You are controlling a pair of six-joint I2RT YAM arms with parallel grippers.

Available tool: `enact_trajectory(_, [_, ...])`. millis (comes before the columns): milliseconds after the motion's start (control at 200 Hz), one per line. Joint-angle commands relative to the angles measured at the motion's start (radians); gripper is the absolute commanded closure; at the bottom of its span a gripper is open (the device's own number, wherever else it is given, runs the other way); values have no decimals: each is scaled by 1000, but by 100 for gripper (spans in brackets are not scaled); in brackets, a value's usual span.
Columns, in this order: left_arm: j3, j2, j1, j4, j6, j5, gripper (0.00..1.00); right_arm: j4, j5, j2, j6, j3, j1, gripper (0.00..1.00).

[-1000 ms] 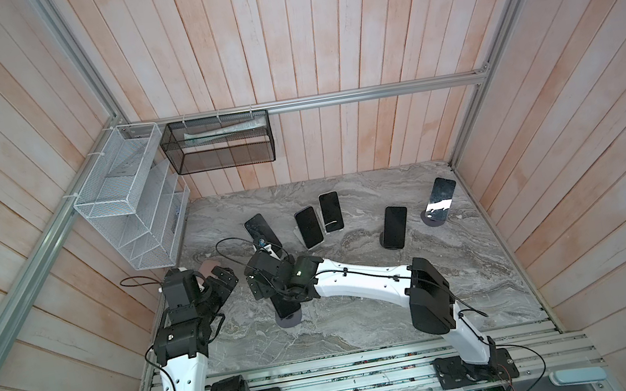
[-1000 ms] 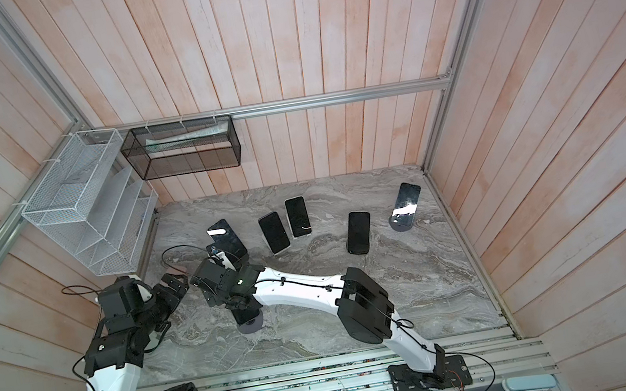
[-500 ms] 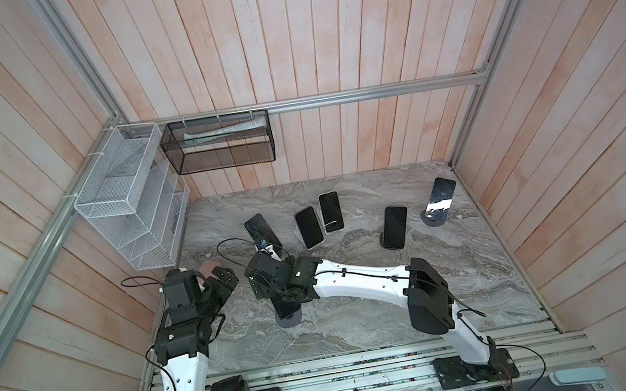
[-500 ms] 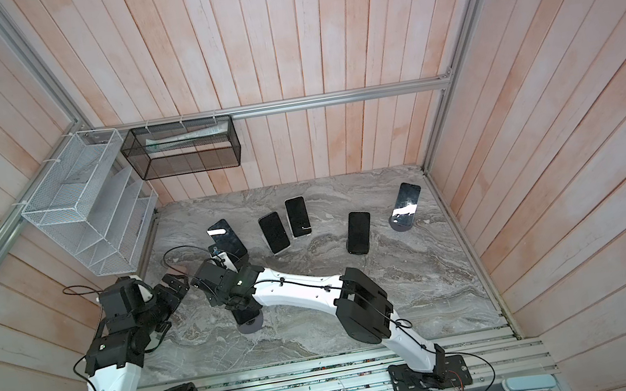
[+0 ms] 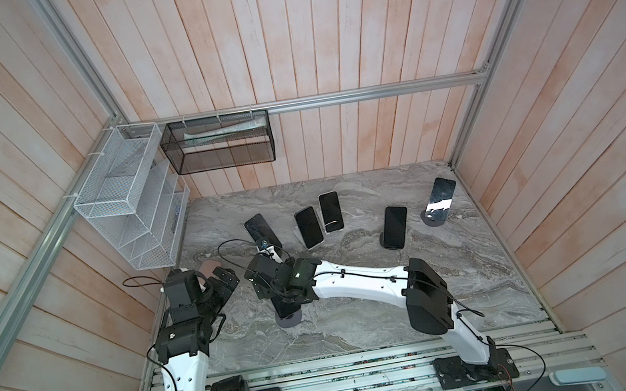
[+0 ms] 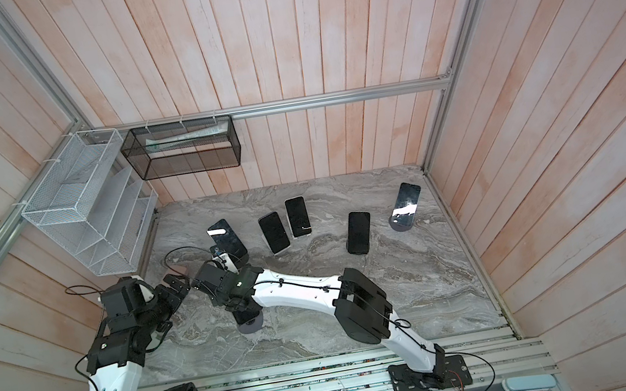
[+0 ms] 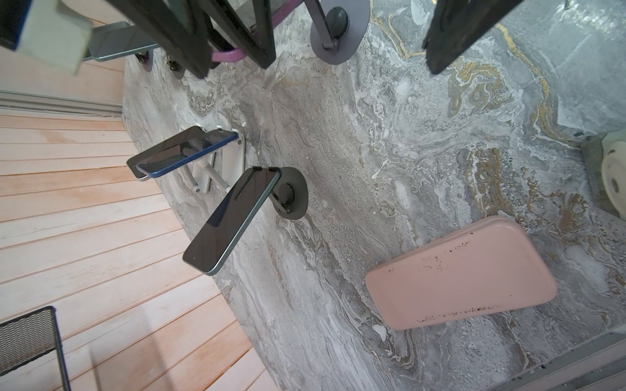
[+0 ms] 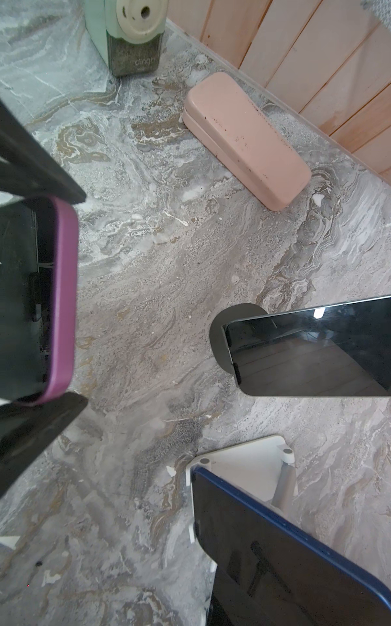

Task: Remove the phone from the phone stand
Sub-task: 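Close the right gripper on the purple-cased phone's top edge, then lift the purple-cased phone off its dark stand with the right gripper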

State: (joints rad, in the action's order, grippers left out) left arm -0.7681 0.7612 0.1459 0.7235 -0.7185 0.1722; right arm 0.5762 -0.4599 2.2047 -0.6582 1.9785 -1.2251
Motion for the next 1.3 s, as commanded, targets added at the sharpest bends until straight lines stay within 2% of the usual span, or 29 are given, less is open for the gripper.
enact_trajectory(0, [7, -3, 6, -18, 5, 7, 0, 8, -28, 13, -1, -11, -10, 14])
enact_trajectory(430, [-5, -13, 6, -14, 13, 22, 0, -29, -77, -26, 26, -47, -27, 23])
enact_trajectory(715, [-10, -23, 6, -18, 10, 35, 0, -128, -90, -90, 64, -137, -37, 27])
enact_trajectory(1295, [-66, -23, 7, -22, 29, 53, 0, -145, -121, -180, 106, -153, -56, 30])
